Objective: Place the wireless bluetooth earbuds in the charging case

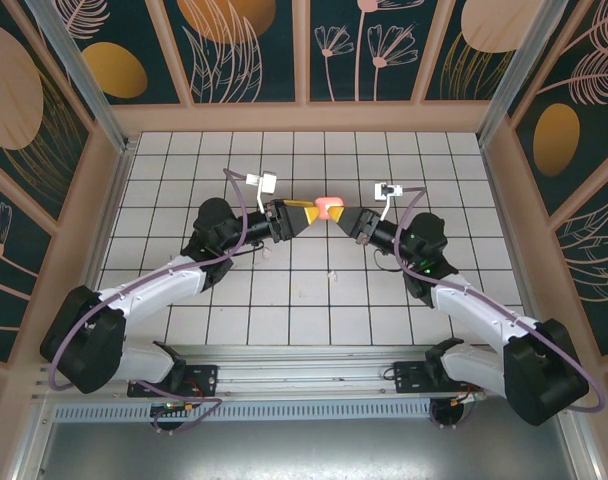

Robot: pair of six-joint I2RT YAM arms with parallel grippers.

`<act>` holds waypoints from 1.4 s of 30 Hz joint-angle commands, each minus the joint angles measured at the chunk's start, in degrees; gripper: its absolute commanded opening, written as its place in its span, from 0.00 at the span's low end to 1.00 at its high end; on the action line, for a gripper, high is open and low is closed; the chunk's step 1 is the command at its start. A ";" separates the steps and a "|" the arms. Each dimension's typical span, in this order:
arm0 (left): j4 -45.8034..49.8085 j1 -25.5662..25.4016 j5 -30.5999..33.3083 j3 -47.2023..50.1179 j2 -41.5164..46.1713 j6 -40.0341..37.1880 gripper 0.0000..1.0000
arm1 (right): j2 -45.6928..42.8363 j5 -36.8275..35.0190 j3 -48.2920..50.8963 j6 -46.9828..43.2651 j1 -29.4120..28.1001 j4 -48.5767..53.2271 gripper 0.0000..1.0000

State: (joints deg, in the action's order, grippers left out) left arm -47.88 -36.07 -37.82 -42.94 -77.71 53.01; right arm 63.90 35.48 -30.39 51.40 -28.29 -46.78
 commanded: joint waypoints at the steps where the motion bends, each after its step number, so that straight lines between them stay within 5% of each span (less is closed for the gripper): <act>1: 3.76 -0.16 1.90 0.98 -0.19 -0.23 0.64 | 0.02 3.61 -3.00 -0.46 -2.73 -5.37 0.08; 12: 4.01 -0.01 3.40 2.60 0.04 0.58 0.63 | -0.97 1.52 -2.66 -1.30 -4.19 -3.84 0.08; 20: -3.53 0.02 -0.97 4.09 0.56 3.10 0.33 | -1.69 -1.12 -2.17 -1.07 -4.21 -2.40 0.06; 35: -10.73 0.01 -5.90 4.72 0.55 5.92 0.17 | -1.66 2.55 -3.05 -0.92 -4.31 -0.18 0.06; 42: -10.07 0.04 -6.52 4.35 1.86 4.60 0.22 | -1.12 3.95 -3.70 -1.69 -4.40 1.07 0.06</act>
State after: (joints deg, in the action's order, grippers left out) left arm -54.30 -35.55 -40.71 -38.13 -77.14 58.63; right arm 63.13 36.97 -31.83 50.94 -32.25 -46.00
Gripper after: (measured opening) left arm 0.217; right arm 0.170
